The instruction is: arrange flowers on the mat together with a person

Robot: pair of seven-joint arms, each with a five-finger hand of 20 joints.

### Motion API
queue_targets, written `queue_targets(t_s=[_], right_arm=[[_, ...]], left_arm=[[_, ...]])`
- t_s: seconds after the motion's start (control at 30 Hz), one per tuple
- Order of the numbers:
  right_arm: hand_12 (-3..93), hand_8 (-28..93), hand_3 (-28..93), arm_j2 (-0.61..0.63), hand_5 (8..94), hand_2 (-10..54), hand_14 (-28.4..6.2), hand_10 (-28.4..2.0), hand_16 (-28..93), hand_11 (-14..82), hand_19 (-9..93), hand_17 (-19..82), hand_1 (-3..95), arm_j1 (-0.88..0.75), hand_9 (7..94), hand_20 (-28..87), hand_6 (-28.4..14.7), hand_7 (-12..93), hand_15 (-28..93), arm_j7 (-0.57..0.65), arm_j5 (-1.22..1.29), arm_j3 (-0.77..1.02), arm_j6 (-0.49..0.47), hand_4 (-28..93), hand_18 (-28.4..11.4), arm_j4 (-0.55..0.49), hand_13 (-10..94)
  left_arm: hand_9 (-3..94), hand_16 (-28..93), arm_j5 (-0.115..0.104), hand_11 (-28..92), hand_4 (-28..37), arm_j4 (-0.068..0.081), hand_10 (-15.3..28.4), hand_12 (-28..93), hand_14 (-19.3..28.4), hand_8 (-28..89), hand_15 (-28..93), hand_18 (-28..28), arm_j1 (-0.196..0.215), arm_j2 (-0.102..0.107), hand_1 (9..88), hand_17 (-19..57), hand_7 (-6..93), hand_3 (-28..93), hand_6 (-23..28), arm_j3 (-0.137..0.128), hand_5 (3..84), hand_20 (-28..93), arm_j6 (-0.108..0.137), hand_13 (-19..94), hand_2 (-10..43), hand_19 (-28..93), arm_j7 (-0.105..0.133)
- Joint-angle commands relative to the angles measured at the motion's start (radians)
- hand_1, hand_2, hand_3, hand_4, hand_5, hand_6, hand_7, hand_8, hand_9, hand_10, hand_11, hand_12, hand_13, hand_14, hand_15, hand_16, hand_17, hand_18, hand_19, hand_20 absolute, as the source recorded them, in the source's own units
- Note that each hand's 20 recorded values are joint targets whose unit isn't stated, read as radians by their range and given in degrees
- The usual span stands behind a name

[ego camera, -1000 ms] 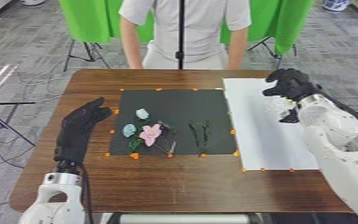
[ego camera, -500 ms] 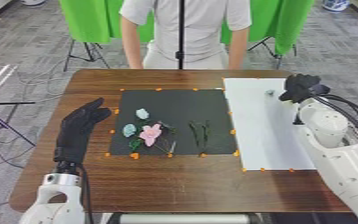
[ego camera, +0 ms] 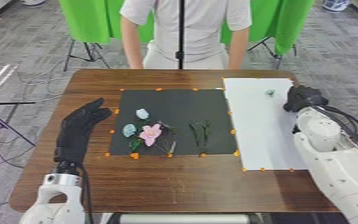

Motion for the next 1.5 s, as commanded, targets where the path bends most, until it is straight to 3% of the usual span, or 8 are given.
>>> queue_targets(t_s=[0.03, 0.13, 0.4, 0.67, 0.93, 1.13, 1.5], right_arm=[[40.1, 5, 64, -0.035, 71.0, -9.5, -4.3, -7.6, 35, 9.3, 79, 39, 57.0, -0.07, 85.0, 57, 2.6, 24, 44, 0.029, 0.013, -0.015, 0.247, -27, -19.6, 0.069, 86], [42.3, 8, 64, -0.035, 77.8, -9.5, -3.4, -6.7, 37, 9.5, 81, 41, 60.3, -0.081, 90.9, 58, 2.2, 23, 47, 0.018, 0.02, -0.015, 0.293, -27, -20.1, 0.071, 90], [42.9, 9, 65, 0.03, 80.3, -9.5, -2.6, -6.2, 39, 9.6, 83, 43, 61.0, -0.056, 93.0, 58, 1.3, 23, 48, 0.027, 0.135, -0.051, 0.353, -25, -20.4, -0.085, 92], [43.5, 10, 65, 0.111, 81.1, -9.5, -2.6, -6.8, 39, 9.3, 83, 43, 61.2, -0.049, 93.2, 58, 0.9, 22, 48, -0.004, 0.276, -0.101, 0.3, -25, -20.4, -0.348, 92], [43.8, 10, 65, 0.163, 81.6, -9.5, -2.5, -6.7, 40, 9.3, 83, 44, 61.0, 0.006, 93.5, 58, 0.8, 21, 49, -0.027, 0.535, -0.244, 0.141, -24, -20.4, -0.544, 92], [43.6, 11, 65, 0.144, 81.9, -9.5, -2.3, -6.9, 40, 9.4, 84, 44, 61.1, 0.096, 93.6, 58, 0.9, 21, 49, -0.067, 0.571, -0.427, 0.098, -24, -20.5, -0.557, 91], [43.3, 10, 65, 0.058, 82.1, -9.5, -2.1, -6.9, 41, 9.2, 84, 44, 60.9, 0.155, 93.6, 58, 1.0, 20, 50, -0.06, 0.515, -0.581, 0.109, -24, -20.5, -0.417, 91]], left_arm=[[48.3, 3, -0.01, 21, -20.2, 0.008, 14.2, 17, 18.6, -5, 20, 11.7, 0.005, -0.009, 25.3, 5.2, 13.6, 67, 4.5, 0.001, 49.3, 17, -0.006, 37, -0.1, 3, -0.007], [48.4, 3, -0.014, 21, -20.2, 0.006, 14.2, 17, 18.5, -5, 20, 11.7, 0.007, -0.01, 25.2, 5.1, 13.6, 67, 4.6, 0.0, 49.3, 17, -0.005, 37, -0.3, 3, -0.006], [48.4, 3, -0.015, 21, -20.2, 0.003, 14.2, 17, 18.6, -5, 20, 11.7, 0.01, -0.006, 25.4, 5.1, 13.7, 67, 4.5, -0.001, 49.3, 17, -0.006, 37, -0.1, 3, -0.009], [48.3, 3, -0.013, 21, -20.3, -0.001, 14.2, 17, 18.5, -5, 20, 11.7, 0.013, -0.004, 25.3, 5.1, 13.5, 67, 4.5, -0.005, 49.3, 17, -0.006, 38, -0.2, 3, -0.012], [48.4, 3, -0.015, 21, -20.2, -0.008, 14.3, 17, 18.6, -5, 20, 11.7, 0.018, 0.006, 25.3, 5.1, 13.5, 67, 4.5, -0.009, 49.3, 17, 0.001, 37, -0.3, 3, -0.014], [48.4, 3, -0.013, 21, -20.2, -0.006, 14.3, 17, 18.6, -5, 20, 11.7, 0.015, 0.009, 25.3, 5.1, 13.6, 67, 4.5, -0.004, 49.3, 17, -0.007, 37, -0.3, 3, -0.017], [48.3, 3, -0.016, 21, -20.1, 0.0, 14.2, 17, 18.6, -5, 20, 11.7, 0.013, 0.008, 25.3, 5.1, 13.4, 67, 4.6, -0.002, 49.2, 17, -0.006, 37, -0.4, 3, -0.017]])
